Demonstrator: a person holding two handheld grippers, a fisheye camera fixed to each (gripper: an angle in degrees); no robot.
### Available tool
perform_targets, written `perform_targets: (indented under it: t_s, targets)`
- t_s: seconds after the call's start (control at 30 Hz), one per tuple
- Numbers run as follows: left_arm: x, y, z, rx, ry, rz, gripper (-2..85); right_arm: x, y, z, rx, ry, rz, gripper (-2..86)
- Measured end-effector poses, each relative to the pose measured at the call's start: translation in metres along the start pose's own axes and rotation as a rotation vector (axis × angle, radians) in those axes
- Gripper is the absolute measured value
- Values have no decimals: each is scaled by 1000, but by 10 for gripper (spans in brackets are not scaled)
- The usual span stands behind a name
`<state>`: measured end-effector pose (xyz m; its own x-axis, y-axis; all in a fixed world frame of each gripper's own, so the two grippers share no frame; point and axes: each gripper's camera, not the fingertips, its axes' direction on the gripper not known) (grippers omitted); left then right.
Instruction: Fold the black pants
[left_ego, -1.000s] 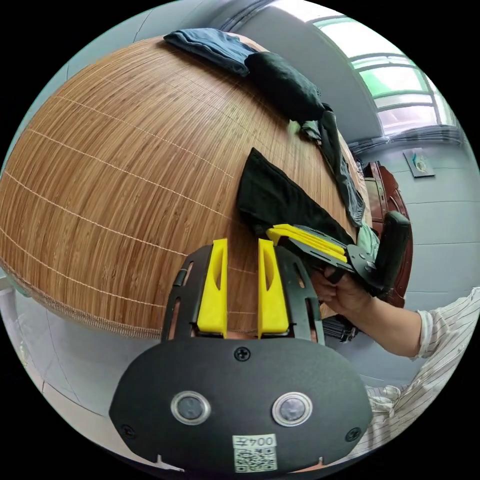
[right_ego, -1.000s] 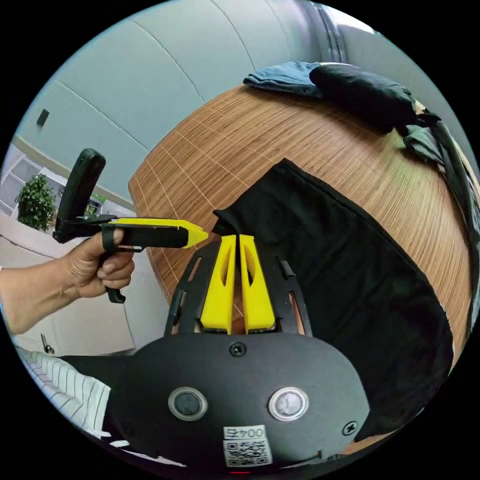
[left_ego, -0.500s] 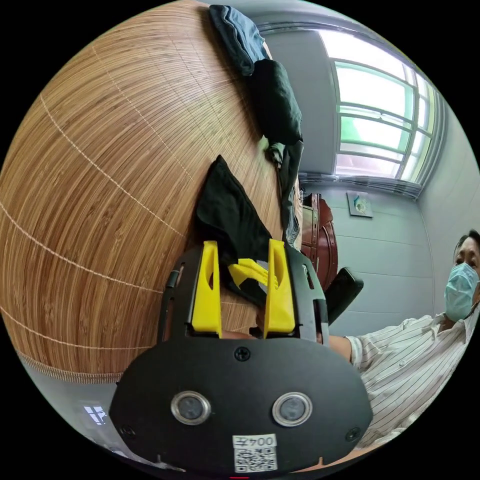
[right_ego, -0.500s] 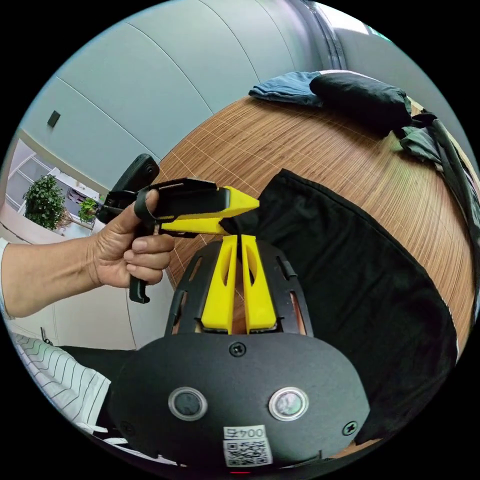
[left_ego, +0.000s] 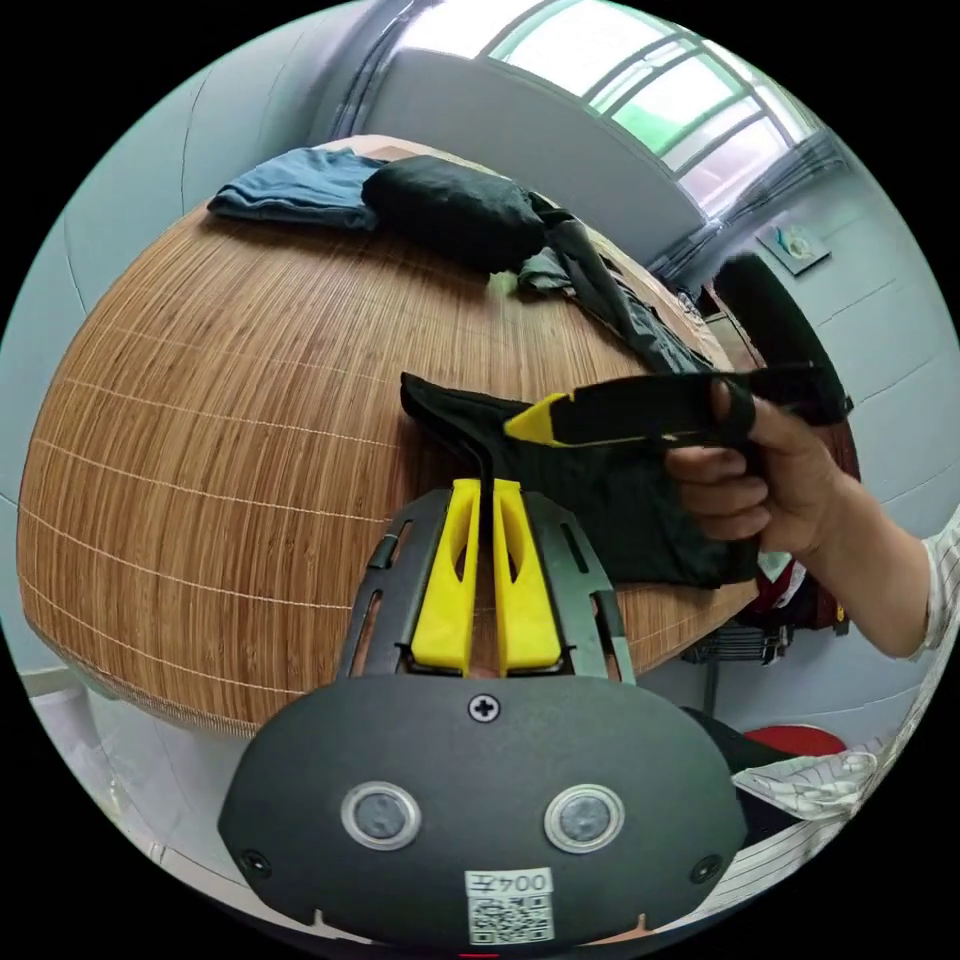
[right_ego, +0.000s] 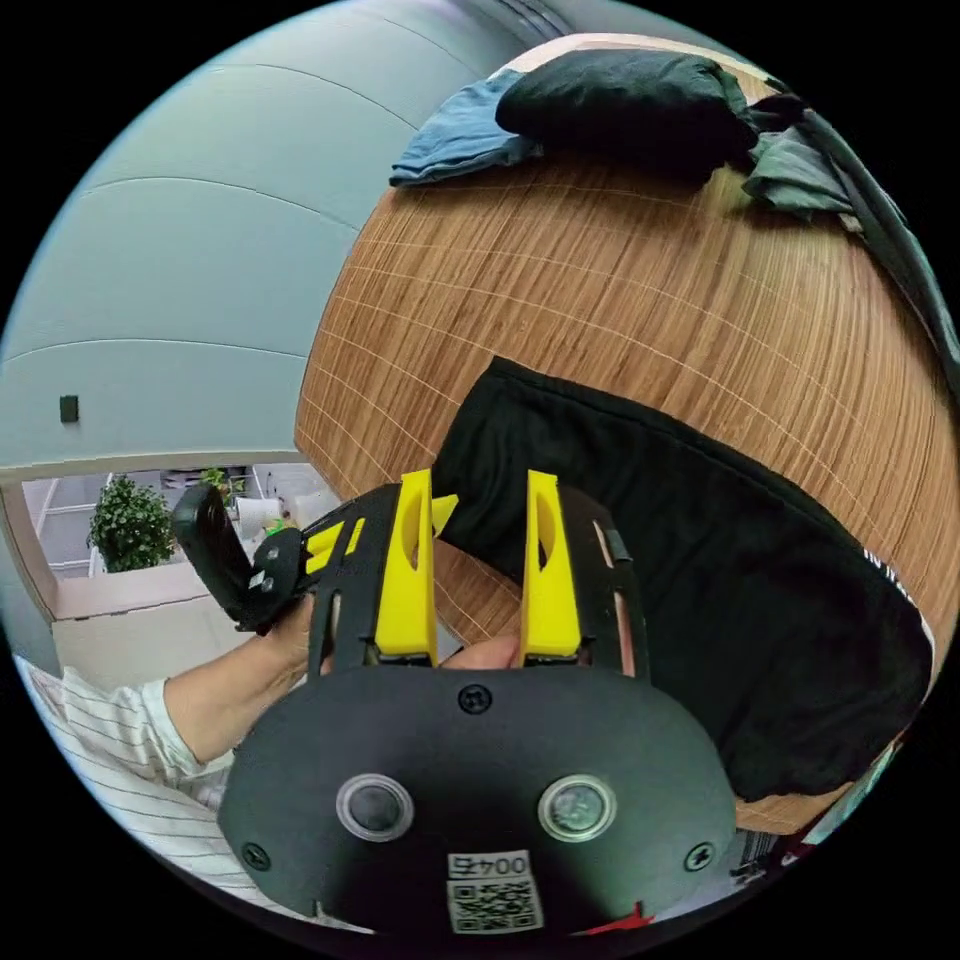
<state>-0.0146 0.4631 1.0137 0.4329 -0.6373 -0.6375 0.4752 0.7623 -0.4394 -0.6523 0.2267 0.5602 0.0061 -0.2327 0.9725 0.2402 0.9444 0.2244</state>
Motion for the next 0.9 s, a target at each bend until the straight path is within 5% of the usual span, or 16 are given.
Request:
perform_targets:
  t_s: [0.3, 0.43, 0.63, 0.9]
  targets:
    - [57, 14, 8, -24, -112, 126, 22, -106, -73, 52, -283, 528, -268, 148]
    - [73, 16, 9, -27, -131, 139, 22, -117, -84, 65, -418, 688, -344, 57]
    - [120, 3, -9, 37, -164, 185, 21, -115, -78, -38, -173, 518, -259, 13]
    - [251, -19, -30, 109, 40, 280, 21, -45, 0, -244, 87, 153, -76, 8]
